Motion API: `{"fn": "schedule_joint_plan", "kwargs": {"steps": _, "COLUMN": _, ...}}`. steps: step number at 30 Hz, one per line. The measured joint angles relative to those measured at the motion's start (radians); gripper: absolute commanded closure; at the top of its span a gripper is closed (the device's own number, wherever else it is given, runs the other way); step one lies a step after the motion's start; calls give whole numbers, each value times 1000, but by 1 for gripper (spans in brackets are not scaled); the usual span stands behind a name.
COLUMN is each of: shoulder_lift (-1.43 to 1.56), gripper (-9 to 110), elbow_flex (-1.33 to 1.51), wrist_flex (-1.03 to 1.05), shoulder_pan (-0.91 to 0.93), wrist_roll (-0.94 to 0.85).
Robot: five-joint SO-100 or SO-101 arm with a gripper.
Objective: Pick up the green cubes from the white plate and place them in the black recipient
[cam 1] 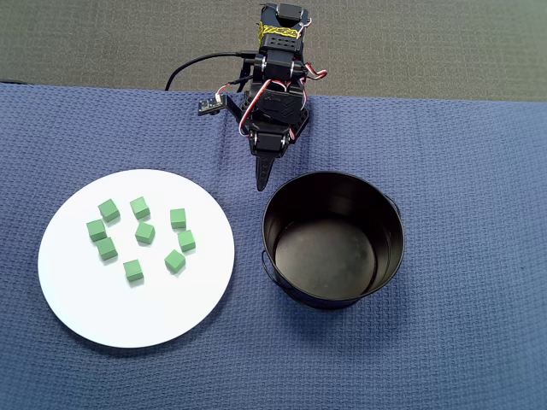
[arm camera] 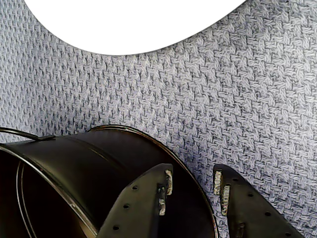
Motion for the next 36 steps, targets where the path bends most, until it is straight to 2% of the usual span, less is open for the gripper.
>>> {"fn": "schedule_joint_plan", "kwargs": {"steps": 18, "shoulder_lift": 37, "gripper": 87, "elbow_flex": -3, "wrist_flex": 31, "shoulder_pan": -57, "wrist_roll": -49}}
{"fn": "schedule_joint_plan", "kwargs": {"steps": 36, "shoulder_lift": -430, "gripper": 79, "elbow_flex": -459, "wrist_flex": 104, "shoulder_pan": 114, "wrist_roll": -55}}
